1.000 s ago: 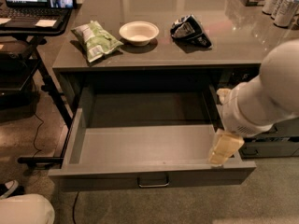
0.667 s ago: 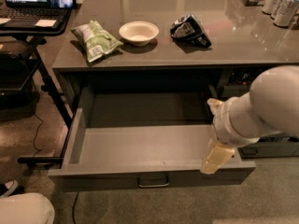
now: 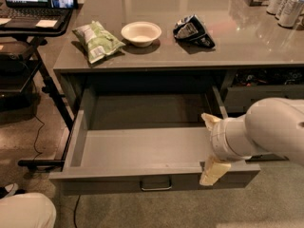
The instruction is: Close top drawer
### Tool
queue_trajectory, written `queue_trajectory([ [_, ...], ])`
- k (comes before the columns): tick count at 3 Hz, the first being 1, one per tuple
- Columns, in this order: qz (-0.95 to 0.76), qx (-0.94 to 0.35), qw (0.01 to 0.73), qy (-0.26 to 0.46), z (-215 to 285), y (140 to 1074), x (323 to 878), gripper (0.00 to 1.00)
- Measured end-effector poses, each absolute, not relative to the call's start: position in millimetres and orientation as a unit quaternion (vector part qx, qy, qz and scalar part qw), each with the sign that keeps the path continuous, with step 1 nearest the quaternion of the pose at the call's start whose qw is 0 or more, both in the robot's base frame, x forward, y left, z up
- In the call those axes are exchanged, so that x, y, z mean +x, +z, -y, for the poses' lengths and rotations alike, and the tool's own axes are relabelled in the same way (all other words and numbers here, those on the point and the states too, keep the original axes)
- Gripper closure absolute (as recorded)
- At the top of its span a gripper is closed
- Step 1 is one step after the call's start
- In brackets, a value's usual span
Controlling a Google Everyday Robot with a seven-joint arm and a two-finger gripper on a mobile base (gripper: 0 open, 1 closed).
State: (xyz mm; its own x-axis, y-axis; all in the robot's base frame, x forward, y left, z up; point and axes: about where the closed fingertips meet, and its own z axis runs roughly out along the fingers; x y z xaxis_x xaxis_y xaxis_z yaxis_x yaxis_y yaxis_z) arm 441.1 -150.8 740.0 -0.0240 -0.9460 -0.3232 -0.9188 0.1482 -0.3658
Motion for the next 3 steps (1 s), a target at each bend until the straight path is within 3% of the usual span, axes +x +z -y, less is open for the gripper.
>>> queue_trajectory([
  [2, -0.689, -0.680, 0.246, -0.043, 153, 691, 456, 0.00],
  [3, -0.684, -0.686, 0.243, -0.047, 157, 678, 471, 0.18],
])
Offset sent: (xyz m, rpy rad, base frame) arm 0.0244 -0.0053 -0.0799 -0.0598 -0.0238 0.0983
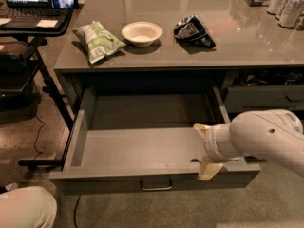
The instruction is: Close top drawer
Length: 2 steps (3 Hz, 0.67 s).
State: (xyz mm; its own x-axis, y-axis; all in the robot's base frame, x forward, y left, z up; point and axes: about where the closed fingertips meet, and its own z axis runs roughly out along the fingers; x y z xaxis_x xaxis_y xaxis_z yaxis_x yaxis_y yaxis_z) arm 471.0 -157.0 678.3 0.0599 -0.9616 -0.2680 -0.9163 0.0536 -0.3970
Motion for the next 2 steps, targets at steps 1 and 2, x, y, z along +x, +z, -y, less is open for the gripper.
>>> queue_trajectory([
  [1, -0.683, -0.687, 0.243, -0.052, 163.6, 674.9, 486.8, 0.40],
  [2, -0.683, -0.686, 0.245, -0.057, 166.0, 677.4, 494.4, 0.64],
])
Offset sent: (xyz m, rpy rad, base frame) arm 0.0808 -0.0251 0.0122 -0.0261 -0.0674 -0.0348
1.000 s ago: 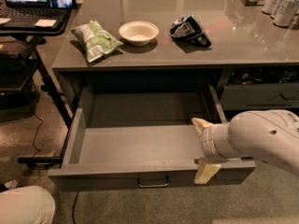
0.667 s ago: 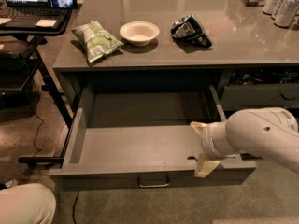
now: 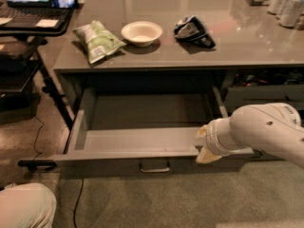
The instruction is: Close top drawer
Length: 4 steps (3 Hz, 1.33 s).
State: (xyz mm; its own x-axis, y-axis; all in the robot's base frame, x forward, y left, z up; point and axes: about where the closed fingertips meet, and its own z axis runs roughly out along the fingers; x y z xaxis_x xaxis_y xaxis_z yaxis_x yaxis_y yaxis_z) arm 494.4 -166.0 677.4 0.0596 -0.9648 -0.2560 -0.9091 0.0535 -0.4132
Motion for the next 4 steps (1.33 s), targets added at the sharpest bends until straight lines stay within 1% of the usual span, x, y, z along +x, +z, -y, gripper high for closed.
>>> queue_trajectory([
  [1, -0.685, -0.680, 0.252, -0.069, 169, 687, 514, 0.85],
  [2, -0.692, -0.661, 0.274, -0.096, 173, 709, 544, 0.85],
  [3, -0.702, -0.636, 0.296, -0.119, 178, 730, 568, 0.88],
  [4, -0.719, -0.621, 0.293, -0.110, 187, 729, 578, 1.00],
])
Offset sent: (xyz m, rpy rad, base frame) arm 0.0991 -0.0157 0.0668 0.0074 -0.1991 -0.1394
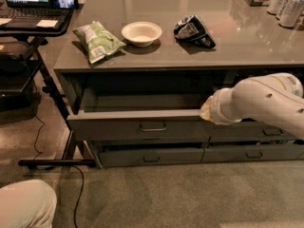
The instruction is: Close top drawer
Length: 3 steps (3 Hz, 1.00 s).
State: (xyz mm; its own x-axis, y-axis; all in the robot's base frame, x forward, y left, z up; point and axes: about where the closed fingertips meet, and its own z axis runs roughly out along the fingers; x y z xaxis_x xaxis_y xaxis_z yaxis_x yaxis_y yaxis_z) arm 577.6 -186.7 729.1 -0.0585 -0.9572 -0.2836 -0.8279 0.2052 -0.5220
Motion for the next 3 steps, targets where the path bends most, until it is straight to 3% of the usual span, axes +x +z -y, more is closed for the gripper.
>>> queue_trajectory([
  [3, -0.745, -0.627, 0.225, -0.012, 176, 667, 576, 1.00],
])
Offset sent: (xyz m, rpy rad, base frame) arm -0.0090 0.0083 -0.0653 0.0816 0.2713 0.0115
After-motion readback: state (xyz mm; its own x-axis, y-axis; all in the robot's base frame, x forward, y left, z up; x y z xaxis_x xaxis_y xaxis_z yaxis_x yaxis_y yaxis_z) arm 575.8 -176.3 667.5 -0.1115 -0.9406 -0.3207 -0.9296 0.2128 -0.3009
